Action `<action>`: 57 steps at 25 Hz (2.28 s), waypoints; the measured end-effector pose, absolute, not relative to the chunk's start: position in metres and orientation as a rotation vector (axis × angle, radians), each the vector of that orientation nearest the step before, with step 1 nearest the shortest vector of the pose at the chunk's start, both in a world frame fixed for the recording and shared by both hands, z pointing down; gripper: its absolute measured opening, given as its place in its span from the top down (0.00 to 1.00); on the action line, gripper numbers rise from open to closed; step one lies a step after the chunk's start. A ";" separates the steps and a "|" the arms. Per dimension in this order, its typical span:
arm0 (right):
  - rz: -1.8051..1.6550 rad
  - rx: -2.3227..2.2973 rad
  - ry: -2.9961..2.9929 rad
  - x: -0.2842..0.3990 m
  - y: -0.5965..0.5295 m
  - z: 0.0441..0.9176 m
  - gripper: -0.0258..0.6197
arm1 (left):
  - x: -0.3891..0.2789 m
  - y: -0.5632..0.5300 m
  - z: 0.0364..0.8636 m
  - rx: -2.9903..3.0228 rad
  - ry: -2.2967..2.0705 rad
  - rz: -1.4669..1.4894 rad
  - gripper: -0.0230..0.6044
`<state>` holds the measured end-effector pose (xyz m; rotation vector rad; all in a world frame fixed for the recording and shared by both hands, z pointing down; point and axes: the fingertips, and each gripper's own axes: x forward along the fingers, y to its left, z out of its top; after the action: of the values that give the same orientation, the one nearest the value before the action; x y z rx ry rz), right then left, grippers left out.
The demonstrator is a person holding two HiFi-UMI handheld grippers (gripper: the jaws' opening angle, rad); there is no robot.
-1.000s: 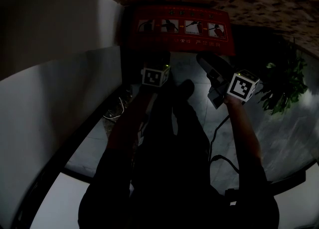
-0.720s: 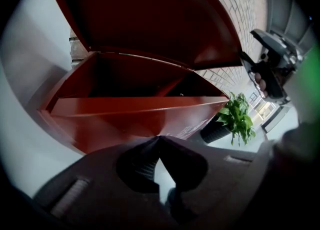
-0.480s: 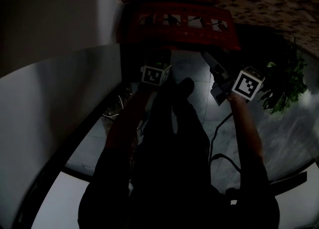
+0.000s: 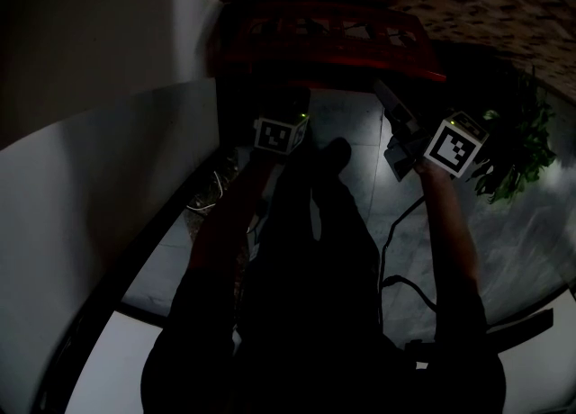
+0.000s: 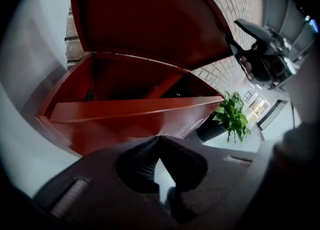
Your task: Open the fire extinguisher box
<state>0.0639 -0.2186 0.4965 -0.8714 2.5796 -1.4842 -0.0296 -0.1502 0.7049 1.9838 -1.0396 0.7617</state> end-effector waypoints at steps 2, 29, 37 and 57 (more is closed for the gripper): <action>-1.453 -0.877 2.587 0.064 -0.227 0.491 0.74 | -0.030 -0.148 0.714 1.982 -1.042 0.755 0.96; -1.325 -0.947 2.530 0.063 -0.296 0.462 0.69 | -0.027 -0.148 0.704 1.973 -0.968 0.706 0.96; -1.292 -0.989 2.554 0.066 -0.310 0.467 0.69 | -0.031 -0.153 0.696 1.975 -0.986 0.700 0.96; -1.226 -1.100 2.583 0.079 -0.347 0.471 0.73 | -0.030 -0.150 0.703 1.977 -0.980 0.724 0.96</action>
<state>0.0788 -0.3468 0.4710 -1.0996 2.5826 -1.2256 -0.0299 -0.1500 0.7026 1.9768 -0.9797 0.7237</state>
